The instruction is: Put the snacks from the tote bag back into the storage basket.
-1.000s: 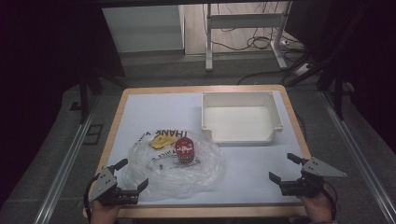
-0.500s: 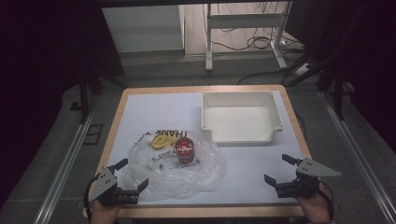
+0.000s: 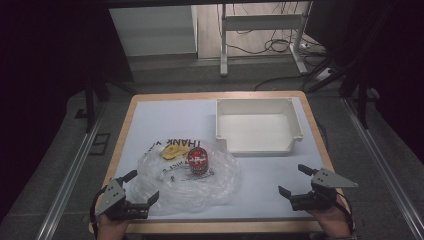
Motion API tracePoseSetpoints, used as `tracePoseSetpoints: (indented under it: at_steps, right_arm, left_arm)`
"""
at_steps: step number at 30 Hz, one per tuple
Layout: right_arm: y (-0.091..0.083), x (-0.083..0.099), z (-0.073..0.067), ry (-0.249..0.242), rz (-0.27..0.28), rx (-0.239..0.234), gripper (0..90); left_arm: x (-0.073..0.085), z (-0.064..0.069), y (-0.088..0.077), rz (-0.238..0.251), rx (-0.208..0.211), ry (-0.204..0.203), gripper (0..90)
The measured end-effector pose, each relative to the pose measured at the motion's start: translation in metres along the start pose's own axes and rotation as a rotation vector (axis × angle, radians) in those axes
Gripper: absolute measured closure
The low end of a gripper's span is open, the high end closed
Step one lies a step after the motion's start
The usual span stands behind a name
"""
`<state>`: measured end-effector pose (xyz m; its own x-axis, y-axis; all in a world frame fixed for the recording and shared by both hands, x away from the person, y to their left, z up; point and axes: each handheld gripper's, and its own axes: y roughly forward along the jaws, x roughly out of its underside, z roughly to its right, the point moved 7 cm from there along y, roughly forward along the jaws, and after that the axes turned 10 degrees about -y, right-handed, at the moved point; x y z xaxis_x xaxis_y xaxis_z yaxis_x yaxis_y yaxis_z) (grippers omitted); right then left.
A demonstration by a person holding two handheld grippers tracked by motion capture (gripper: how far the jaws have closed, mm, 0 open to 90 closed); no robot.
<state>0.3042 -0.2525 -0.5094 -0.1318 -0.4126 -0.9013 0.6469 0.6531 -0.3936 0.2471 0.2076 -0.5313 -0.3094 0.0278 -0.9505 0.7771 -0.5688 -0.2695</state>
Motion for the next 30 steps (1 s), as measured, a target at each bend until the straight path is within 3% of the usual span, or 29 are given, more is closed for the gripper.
tracePoseSetpoints:
  at_steps: [9, 30]
  right_arm:
    - [0.006, 0.002, -0.004, -0.035, -0.034, -0.033, 0.0]
    - [0.019, -0.009, -0.012, -0.031, -0.036, -0.076, 0.0]
  left_arm:
    - [0.000, 0.000, 0.000, 0.000, 0.001, 0.000, 0.0]
    - [-0.001, 0.001, -0.001, 0.007, 0.005, 0.002, 0.0]
